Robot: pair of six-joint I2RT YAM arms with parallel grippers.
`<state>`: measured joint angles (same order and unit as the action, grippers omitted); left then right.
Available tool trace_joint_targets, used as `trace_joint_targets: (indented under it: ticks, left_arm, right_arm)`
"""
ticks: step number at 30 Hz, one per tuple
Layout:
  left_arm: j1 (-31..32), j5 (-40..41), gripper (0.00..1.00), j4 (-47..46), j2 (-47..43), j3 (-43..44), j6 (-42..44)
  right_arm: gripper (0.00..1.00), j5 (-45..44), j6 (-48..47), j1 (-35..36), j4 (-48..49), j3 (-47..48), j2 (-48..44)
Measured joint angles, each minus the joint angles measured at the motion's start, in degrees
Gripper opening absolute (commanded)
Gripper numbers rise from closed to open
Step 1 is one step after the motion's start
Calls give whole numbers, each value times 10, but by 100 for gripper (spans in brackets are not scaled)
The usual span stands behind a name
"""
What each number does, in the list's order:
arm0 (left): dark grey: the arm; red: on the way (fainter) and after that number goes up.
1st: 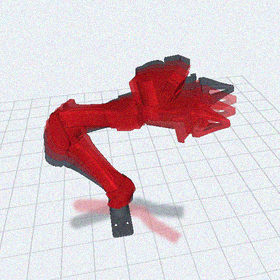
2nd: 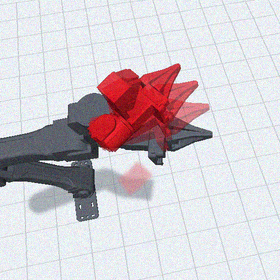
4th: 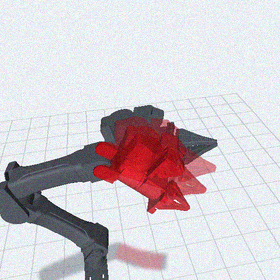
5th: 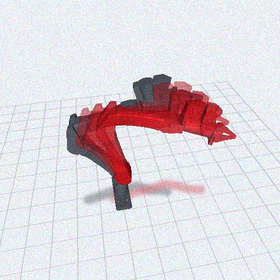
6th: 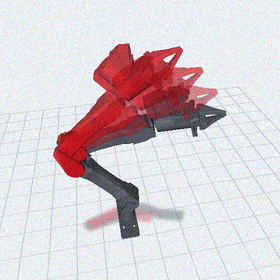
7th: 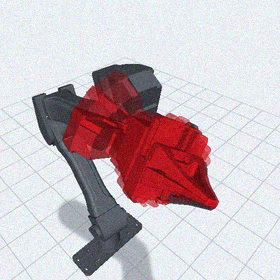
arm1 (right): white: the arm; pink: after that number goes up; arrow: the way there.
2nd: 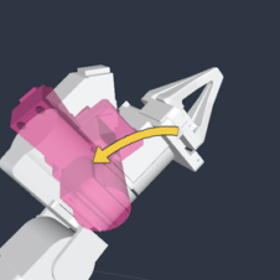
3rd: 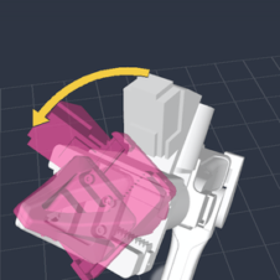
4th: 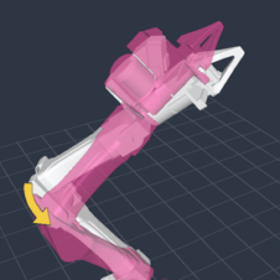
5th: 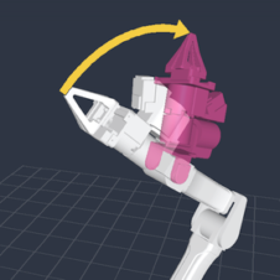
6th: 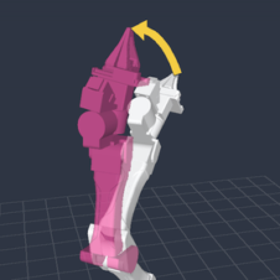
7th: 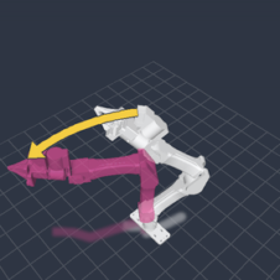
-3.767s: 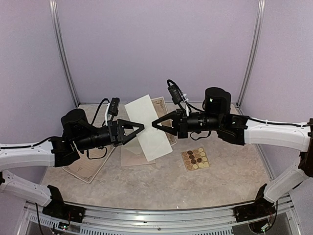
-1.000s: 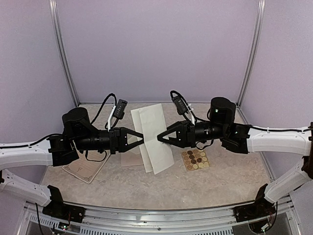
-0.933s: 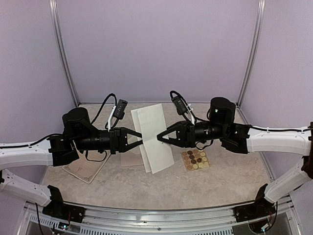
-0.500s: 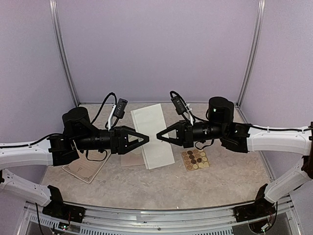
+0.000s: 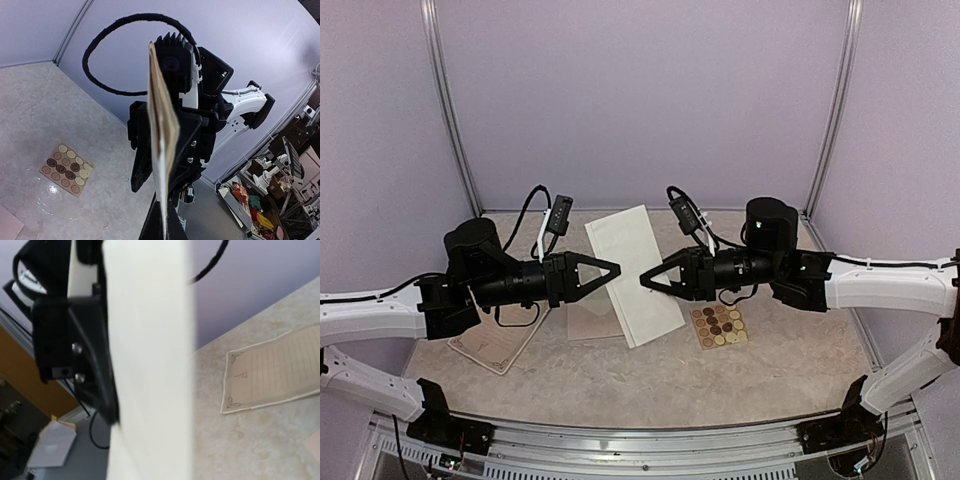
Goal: Place the letter into the envelope and seal it
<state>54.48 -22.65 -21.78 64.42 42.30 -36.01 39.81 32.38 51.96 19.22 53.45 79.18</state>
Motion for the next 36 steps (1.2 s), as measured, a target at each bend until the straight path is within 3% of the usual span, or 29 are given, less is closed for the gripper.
trace_joint_targets:
  ticks: [4, 7, 8, 9, 11, 12, 15, 26, 32, 36]
  left_arm:
    - [0, 26, 0, -29, -15, -16, -6]
    - [0, 46, 0, -45, -32, -28, -9]
    - [0, 51, 0, -48, -37, -30, -9]
    - [0, 56, 4, -48, -41, -31, -9]
    - [0, 65, 26, -47, -45, -31, -9]
    - [0, 69, 33, -46, -45, -31, -5]
    - [-5, 92, 46, -27, -49, -31, -12]
    - [-151, 108, 47, 43, -138, -70, -62]
    - [-165, 74, 48, 49, -125, -64, -74]
    - [-154, 22, 54, 43, -89, -50, -70]
  right_arm:
    - [25, 3, 9, 0, 12, -15, 0]
    - [3, 6, 20, 0, 24, -31, 0]
    - [0, 8, 26, 0, 31, -37, 0]
    - [0, 9, 29, 0, 35, -41, -1]
    - [0, 9, 34, 0, 44, -46, -3]
    - [0, 8, 36, 0, 44, -48, -5]
    - [0, -12, 31, 0, 34, -49, -17]
    - [0, -3, -13, 1, -2, -49, -73]
    - [0, 27, -52, 9, -55, -37, -73]
    - [0, 28, -67, 13, -90, -18, -55]
